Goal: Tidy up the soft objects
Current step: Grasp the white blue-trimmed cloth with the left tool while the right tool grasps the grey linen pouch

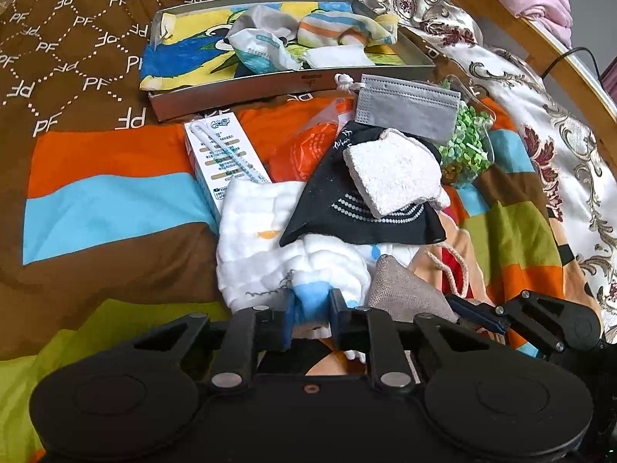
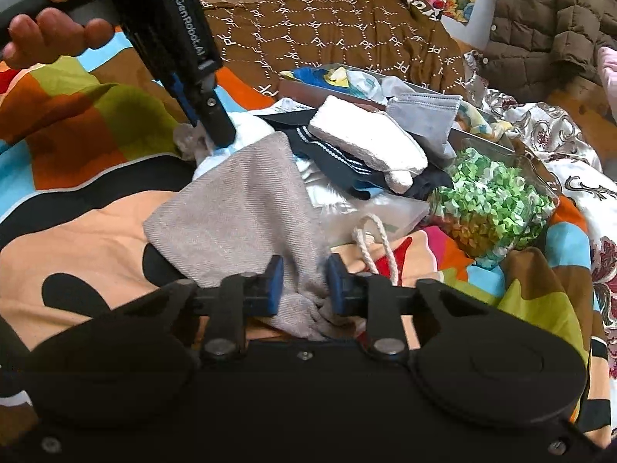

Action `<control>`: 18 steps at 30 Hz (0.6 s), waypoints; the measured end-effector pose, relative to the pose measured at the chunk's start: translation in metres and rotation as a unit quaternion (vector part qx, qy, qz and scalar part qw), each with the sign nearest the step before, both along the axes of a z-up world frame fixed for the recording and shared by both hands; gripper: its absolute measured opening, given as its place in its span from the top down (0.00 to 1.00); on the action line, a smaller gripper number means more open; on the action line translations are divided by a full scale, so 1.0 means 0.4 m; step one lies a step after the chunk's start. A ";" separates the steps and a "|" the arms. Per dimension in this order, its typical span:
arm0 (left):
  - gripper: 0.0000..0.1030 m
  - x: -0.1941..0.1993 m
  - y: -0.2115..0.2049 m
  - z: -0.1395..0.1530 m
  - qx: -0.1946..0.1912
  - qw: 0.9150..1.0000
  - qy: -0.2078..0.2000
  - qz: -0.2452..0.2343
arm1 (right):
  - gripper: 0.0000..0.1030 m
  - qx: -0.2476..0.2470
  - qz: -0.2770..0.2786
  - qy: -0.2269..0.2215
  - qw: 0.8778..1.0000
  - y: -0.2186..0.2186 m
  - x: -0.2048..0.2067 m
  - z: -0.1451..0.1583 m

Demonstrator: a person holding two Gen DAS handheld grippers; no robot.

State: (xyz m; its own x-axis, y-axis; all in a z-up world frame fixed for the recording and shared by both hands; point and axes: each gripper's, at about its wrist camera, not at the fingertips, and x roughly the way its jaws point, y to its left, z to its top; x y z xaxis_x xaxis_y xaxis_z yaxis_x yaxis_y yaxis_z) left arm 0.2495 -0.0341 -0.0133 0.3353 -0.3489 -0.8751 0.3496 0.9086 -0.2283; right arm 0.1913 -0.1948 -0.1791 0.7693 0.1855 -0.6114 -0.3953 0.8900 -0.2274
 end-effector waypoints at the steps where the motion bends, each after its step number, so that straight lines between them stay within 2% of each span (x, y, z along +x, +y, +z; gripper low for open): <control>1: 0.83 -0.003 -0.002 0.001 0.004 1.000 0.000 -0.001 | 0.88 -0.002 0.001 0.000 1.000 -0.001 0.000 -0.002; 7: 0.86 -0.023 -0.011 0.014 0.013 1.000 -0.013 -0.007 | 0.90 -0.011 0.006 -0.006 1.000 0.004 -0.003 -0.004; 10: 0.87 -0.032 -0.017 0.017 0.015 1.000 -0.018 -0.013 | 0.81 0.000 0.008 -0.003 1.000 -0.003 0.001 -0.002; 13: 0.87 -0.040 -0.023 0.017 0.021 0.999 -0.025 -0.022 | 0.77 -0.002 0.015 -0.005 1.000 0.000 0.003 0.000; 17: 0.88 -0.047 -0.027 0.019 0.022 0.999 -0.030 -0.026 | 0.77 -0.009 0.018 -0.003 1.000 0.009 0.017 -0.007; 18: 0.88 -0.050 -0.029 0.021 0.022 0.999 -0.032 -0.027 | 0.84 -0.009 0.018 -0.002 1.000 0.010 0.021 -0.009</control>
State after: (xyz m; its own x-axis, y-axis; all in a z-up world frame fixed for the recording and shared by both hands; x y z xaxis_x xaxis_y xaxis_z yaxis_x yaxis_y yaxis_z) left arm 0.2295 -0.0457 -0.0049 0.3724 -0.3292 -0.8677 0.4108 0.8969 -0.1640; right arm 0.1997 -0.1908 -0.1827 0.7645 0.2009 -0.6125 -0.4254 0.8711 -0.2453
